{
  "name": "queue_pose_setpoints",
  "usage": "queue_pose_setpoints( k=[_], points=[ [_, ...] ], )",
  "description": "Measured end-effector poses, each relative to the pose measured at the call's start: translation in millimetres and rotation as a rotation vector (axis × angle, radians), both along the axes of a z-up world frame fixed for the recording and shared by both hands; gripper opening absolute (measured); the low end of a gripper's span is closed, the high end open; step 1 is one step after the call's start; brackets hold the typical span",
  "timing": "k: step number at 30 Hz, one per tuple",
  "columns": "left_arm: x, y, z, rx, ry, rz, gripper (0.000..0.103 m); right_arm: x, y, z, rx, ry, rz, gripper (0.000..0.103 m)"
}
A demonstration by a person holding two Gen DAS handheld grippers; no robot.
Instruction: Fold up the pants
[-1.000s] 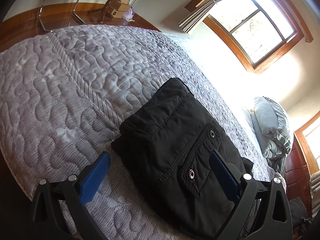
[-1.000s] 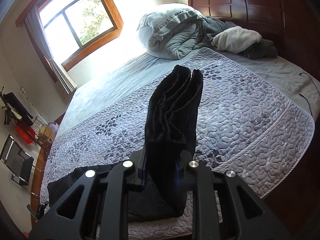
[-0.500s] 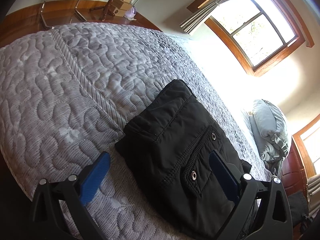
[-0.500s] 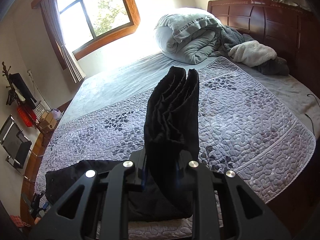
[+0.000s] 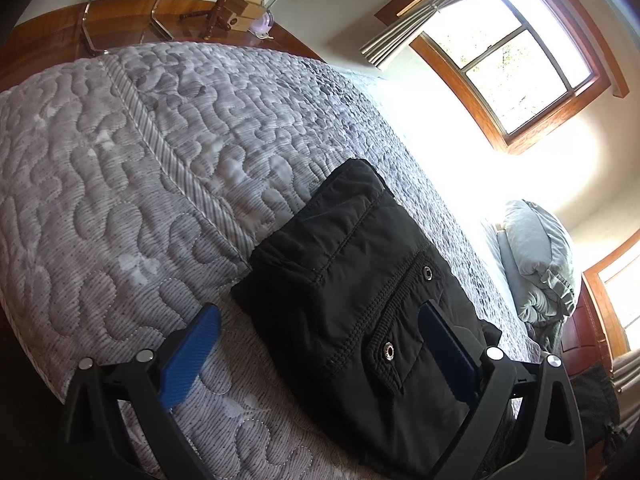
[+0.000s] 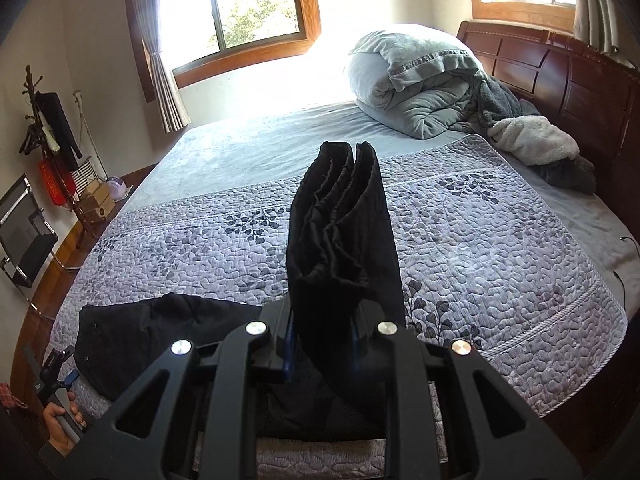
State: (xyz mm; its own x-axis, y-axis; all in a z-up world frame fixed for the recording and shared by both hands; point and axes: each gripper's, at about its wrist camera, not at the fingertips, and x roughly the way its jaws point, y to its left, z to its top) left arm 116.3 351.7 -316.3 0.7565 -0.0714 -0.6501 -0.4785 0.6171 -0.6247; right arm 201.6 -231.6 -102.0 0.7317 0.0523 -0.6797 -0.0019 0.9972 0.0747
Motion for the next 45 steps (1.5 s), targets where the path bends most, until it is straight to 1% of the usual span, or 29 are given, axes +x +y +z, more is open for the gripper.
queue_pose_setpoints(
  k=[11, 18, 23, 32, 39, 45],
  points=[
    [0.5, 0.0, 0.5, -0.005, -0.002, -0.002, 0.099, 3.3, 48.4, -17.9, -0.114, 0.019, 0.084, 0.019],
    [-3.2, 3.7, -2.2, -0.019, -0.002, 0.007, 0.099, 2.4, 76.9, -40.3, -0.177, 0.045, 0.154, 0.019],
    [-1.9, 1.2, -1.7, -0.006, 0.008, -0.006, 0.099, 1.9, 88.0, -53.5, -0.186, 0.061, 0.176, 0.019],
    [9.0, -2.7, -3.3, 0.007, 0.036, -0.028, 0.099, 2.0, 95.4, -61.1, -0.187, 0.068, 0.186, 0.019],
    [15.1, -7.9, -4.0, 0.036, 0.051, -0.036, 0.099, 2.0, 103.2, -69.8, -0.200, 0.071, 0.214, 0.019],
    [22.7, -12.2, -4.7, 0.050, 0.065, -0.033, 0.099, 1.2, 113.8, -81.1, -0.246, 0.067, 0.253, 0.019]
  ],
)
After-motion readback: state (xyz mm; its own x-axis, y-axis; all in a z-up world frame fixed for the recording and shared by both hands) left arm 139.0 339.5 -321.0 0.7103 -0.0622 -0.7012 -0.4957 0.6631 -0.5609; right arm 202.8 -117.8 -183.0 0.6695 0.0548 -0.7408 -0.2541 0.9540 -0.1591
